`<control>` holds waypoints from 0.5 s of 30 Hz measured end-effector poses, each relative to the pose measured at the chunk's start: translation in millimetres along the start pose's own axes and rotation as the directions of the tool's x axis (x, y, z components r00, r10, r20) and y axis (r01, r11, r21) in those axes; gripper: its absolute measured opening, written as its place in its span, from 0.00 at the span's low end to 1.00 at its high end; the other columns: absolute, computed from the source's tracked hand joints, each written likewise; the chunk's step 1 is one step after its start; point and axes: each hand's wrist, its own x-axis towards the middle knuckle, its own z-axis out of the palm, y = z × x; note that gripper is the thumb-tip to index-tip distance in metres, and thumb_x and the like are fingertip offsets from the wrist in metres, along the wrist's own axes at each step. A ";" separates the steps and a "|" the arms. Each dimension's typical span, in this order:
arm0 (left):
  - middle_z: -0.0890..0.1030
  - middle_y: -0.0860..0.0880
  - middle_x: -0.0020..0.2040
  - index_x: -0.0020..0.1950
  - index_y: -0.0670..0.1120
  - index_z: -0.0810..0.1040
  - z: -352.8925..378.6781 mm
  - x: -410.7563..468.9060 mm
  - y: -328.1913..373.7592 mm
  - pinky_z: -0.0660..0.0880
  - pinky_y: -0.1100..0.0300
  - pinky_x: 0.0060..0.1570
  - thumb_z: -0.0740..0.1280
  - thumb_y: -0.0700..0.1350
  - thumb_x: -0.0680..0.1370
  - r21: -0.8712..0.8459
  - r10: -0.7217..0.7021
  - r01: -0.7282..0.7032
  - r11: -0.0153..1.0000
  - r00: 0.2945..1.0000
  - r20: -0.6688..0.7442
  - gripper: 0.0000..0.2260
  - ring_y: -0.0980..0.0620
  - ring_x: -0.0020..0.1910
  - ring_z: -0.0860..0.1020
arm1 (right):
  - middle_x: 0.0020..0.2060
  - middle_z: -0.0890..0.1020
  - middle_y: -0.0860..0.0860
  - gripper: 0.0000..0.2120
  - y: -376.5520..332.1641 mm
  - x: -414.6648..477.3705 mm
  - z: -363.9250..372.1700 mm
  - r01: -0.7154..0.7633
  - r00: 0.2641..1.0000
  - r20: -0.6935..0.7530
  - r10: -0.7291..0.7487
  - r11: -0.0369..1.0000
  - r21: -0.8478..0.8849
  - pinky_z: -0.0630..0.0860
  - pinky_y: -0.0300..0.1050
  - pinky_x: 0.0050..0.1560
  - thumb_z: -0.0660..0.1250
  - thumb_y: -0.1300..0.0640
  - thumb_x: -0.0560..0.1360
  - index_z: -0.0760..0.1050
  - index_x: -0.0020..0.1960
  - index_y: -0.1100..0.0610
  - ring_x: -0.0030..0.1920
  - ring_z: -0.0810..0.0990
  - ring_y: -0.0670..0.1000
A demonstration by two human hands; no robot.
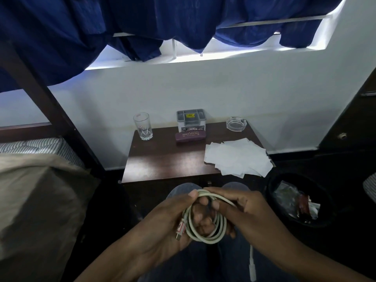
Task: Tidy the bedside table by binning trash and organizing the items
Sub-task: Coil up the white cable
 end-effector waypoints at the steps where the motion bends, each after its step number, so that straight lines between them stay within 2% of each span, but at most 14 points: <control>1: 0.71 0.40 0.35 0.44 0.31 0.78 2.9 -1.4 1.0 0.77 0.57 0.42 0.61 0.46 0.73 0.046 0.018 -0.017 0.999 0.999 -0.028 0.17 0.46 0.39 0.74 | 0.30 0.81 0.58 0.15 -0.2 -0.8 1.8 -0.010 1.000 -0.010 0.010 1.000 -0.005 0.70 0.38 0.26 0.64 0.62 0.76 0.80 0.52 0.43 0.26 0.74 0.47; 2: 0.70 0.43 0.30 0.37 0.36 0.78 5.9 -3.0 1.1 0.77 0.58 0.40 0.61 0.46 0.72 0.091 0.043 -0.038 0.995 0.998 -0.054 0.14 0.48 0.34 0.75 | 0.29 0.80 0.55 0.14 0.3 -1.9 2.9 -0.017 1.000 -0.017 0.016 1.000 -0.019 0.70 0.38 0.26 0.64 0.62 0.76 0.79 0.54 0.45 0.26 0.74 0.46; 3: 0.70 0.45 0.27 0.34 0.39 0.77 7.6 -3.9 0.7 0.77 0.59 0.39 0.61 0.47 0.72 0.135 0.077 -0.067 0.989 0.994 -0.072 0.13 0.49 0.32 0.75 | 0.28 0.80 0.52 0.14 1.2 -2.6 3.5 -0.014 1.000 -0.025 0.013 0.999 -0.042 0.70 0.37 0.26 0.64 0.62 0.76 0.79 0.55 0.46 0.25 0.74 0.45; 6: 0.73 0.46 0.25 0.37 0.40 0.76 10.1 -3.1 -4.0 0.74 0.58 0.37 0.61 0.48 0.70 0.210 0.148 -0.122 0.970 0.982 -0.117 0.12 0.49 0.31 0.75 | 0.28 0.81 0.44 0.15 0.5 -4.2 5.1 -0.002 0.999 -0.048 -0.002 0.998 -0.067 0.69 0.32 0.28 0.63 0.64 0.76 0.78 0.56 0.48 0.26 0.76 0.41; 9: 0.74 0.47 0.27 0.38 0.41 0.75 11.4 -4.4 -7.4 0.71 0.59 0.34 0.61 0.50 0.70 0.260 0.166 -0.117 0.959 0.971 -0.173 0.12 0.50 0.31 0.73 | 0.30 0.80 0.35 0.15 -1.5 -5.4 8.0 0.013 0.999 -0.051 -0.017 0.997 -0.071 0.70 0.27 0.32 0.62 0.66 0.76 0.77 0.56 0.49 0.31 0.78 0.35; 12: 0.77 0.52 0.31 0.33 0.49 0.78 6.1 -5.2 -9.0 0.70 0.60 0.40 0.61 0.57 0.68 0.482 0.241 -0.116 0.869 0.949 -0.205 0.13 0.54 0.34 0.73 | 0.30 0.80 0.38 0.16 -4.6 -6.3 8.3 0.019 0.998 -0.066 -0.024 0.997 -0.070 0.69 0.28 0.32 0.63 0.65 0.76 0.77 0.55 0.46 0.30 0.77 0.37; 15: 0.82 0.52 0.37 0.36 0.49 0.80 2.1 -4.7 -12.6 0.73 0.59 0.49 0.58 0.56 0.73 0.559 0.299 -0.154 0.815 0.937 -0.178 0.16 0.56 0.40 0.79 | 0.28 0.79 0.42 0.15 -9.1 -5.6 6.6 0.005 0.997 -0.076 -0.006 1.000 -0.002 0.69 0.28 0.29 0.63 0.66 0.75 0.78 0.53 0.47 0.27 0.76 0.38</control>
